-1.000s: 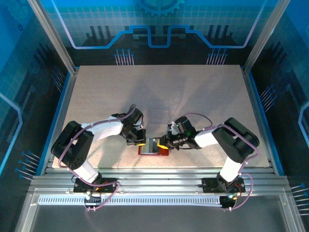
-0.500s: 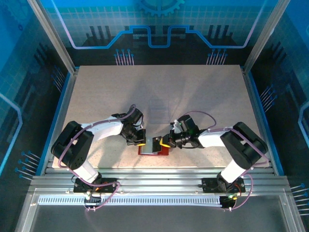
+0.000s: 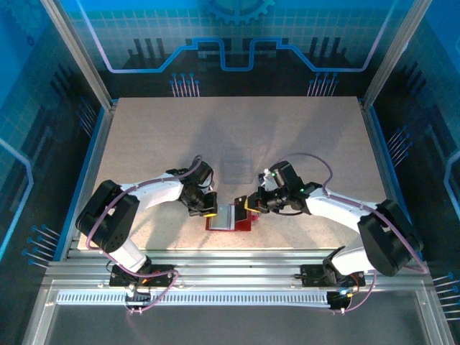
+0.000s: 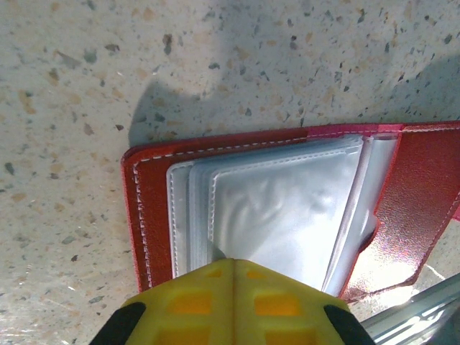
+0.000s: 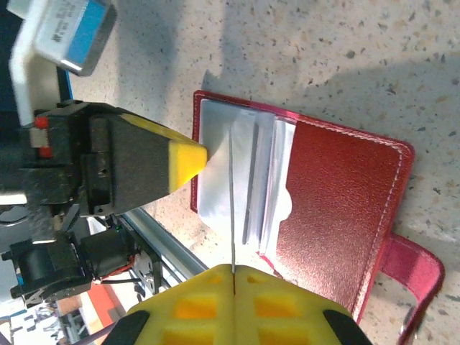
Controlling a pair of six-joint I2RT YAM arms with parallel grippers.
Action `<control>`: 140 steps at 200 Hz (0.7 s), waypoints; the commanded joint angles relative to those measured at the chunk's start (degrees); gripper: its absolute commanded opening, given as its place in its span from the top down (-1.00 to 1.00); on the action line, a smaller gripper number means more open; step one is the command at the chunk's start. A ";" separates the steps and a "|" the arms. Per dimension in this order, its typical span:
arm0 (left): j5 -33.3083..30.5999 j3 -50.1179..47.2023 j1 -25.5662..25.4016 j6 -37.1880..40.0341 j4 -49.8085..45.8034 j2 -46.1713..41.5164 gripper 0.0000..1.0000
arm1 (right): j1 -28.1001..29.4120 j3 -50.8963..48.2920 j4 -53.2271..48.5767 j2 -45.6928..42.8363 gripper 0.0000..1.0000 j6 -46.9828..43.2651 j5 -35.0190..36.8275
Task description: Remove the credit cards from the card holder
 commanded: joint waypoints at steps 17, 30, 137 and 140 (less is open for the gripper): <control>1.40 0.98 -0.32 -0.97 -1.88 -2.49 0.80 | -0.73 8.63 -18.20 -1.98 1.00 -10.53 4.50; 1.95 1.54 -0.32 -1.09 -1.79 -3.14 0.77 | -0.69 13.21 -25.12 -1.10 1.00 -15.63 6.72; 1.73 1.19 2.76 0.31 -3.06 -10.24 0.59 | 5.63 34.54 -51.87 10.50 1.00 -70.33 26.14; 1.80 0.84 2.94 0.30 -2.96 -10.59 0.59 | 5.64 34.98 -52.31 11.00 1.00 -71.84 25.89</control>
